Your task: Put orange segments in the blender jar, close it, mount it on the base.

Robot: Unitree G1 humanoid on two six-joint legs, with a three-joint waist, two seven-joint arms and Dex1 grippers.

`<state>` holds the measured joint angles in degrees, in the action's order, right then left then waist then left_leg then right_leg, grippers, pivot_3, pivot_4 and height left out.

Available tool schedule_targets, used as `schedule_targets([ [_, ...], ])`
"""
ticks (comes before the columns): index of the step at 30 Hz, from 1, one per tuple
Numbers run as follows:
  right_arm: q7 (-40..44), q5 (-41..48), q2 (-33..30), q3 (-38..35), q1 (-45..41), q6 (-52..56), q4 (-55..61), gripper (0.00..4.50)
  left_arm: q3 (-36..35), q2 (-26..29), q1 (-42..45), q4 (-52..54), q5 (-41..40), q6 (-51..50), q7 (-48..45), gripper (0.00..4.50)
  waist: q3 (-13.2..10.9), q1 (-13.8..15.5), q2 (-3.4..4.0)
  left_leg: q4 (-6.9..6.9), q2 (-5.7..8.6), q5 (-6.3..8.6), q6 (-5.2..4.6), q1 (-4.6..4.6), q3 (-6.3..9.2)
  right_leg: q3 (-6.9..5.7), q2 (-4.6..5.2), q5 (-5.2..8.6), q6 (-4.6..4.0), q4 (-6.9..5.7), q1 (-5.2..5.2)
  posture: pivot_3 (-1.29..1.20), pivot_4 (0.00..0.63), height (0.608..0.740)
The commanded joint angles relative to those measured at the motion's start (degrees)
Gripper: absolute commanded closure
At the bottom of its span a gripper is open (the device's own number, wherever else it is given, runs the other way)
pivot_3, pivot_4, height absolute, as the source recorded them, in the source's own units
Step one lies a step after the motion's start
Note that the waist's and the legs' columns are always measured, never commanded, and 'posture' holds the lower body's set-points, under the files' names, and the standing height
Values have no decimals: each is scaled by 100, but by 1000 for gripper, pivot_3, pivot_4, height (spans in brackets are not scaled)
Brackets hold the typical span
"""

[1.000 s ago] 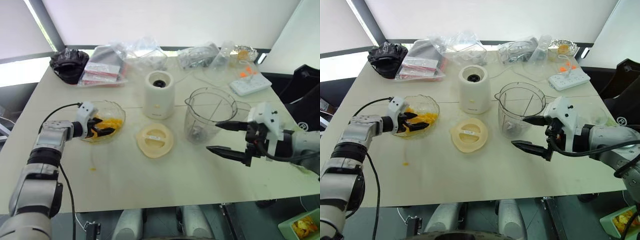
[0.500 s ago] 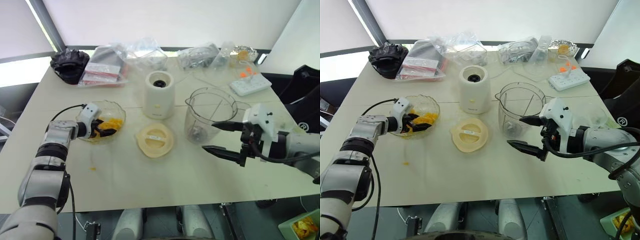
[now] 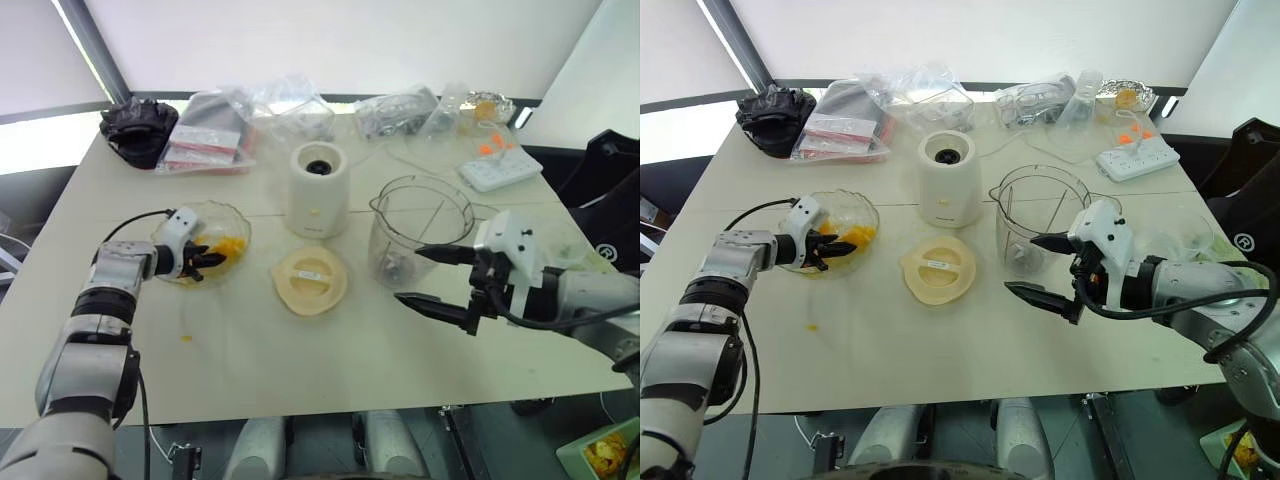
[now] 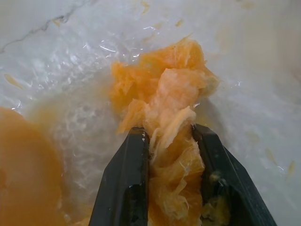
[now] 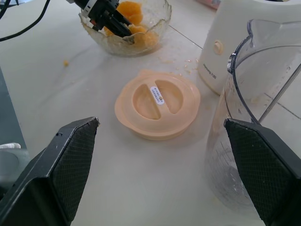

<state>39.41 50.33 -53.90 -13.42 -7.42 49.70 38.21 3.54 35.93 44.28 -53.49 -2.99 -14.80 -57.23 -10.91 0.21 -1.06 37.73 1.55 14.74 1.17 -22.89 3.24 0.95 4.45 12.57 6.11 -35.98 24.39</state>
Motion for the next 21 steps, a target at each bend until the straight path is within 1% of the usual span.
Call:
schedule_targets([
  [1, -64, 46, 48, -26, 7, -28, 213, 0, -136, 112, -91, 164, -30, -57, 10, 3291, 0, 0, 0, 0, 0, 0, 0, 0, 1, 0, 0, 0, 0, 0, 0, 0, 150, 740],
  [2, -57, 31, 40, -20, 21, -30, 212, 0, -142, 108, -118, 189, -32, -63, 27, 3291, 0, 0, 0, 0, 0, 0, 0, 0, 2, 0, 0, 0, 0, 0, 0, 0, 150, 740],
  [3, -52, 19, 32, -7, 11, -28, 199, 0, -143, 105, -125, 195, -28, -66, 40, 3831, 0, -1, 0, 0, 0, 0, 0, 0, 3, 0, 0, 0, 0, 0, 0, 0, 150, 740],
  [4, -43, 17, 16, 0, -2, -20, 187, 0, -139, 107, -155, 245, -31, -95, 22, 4067, 0, -1, 0, 0, 0, 0, 0, 0, 3, 0, 0, 0, 0, 0, 0, 0, 150, 740],
  [5, -35, 24, 8, 0, -22, -14, 167, 0, -135, 108, -177, 302, -36, -137, -6, 4482, 0, 4, 0, 0, 0, 0, 0, 0, 4, 0, 0, 0, 0, 0, 0, 0, 150, 740],
  [10, 33, -2, -43, 26, -84, -21, 109, 0, -271, 132, -384, 648, -144, -317, -12, 4482, 0, 8, 0, 1, 0, 0, 0, 0, 4, 1, 2, 0, 0, 0, 0, 0, 150, 740],
  [15, 90, -37, -63, 49, -94, -40, 90, 0, -771, 181, -733, 1345, -578, -637, 88, 4482, 0, 6, 1, 1, -1, 0, -1, 0, 7, 1, 2, 0, 0, 0, 1, 0, 150, 740],
  [21, 102, -69, -4, 118, -97, -52, 72, 0, -1308, 385, -1156, 2703, -1167, -1234, 159, 4482, 0, 9, 1, 2, -2, 1, 0, -1, 10, 1, 3, 0, -1, 0, 2, 0, 150, 740],
])
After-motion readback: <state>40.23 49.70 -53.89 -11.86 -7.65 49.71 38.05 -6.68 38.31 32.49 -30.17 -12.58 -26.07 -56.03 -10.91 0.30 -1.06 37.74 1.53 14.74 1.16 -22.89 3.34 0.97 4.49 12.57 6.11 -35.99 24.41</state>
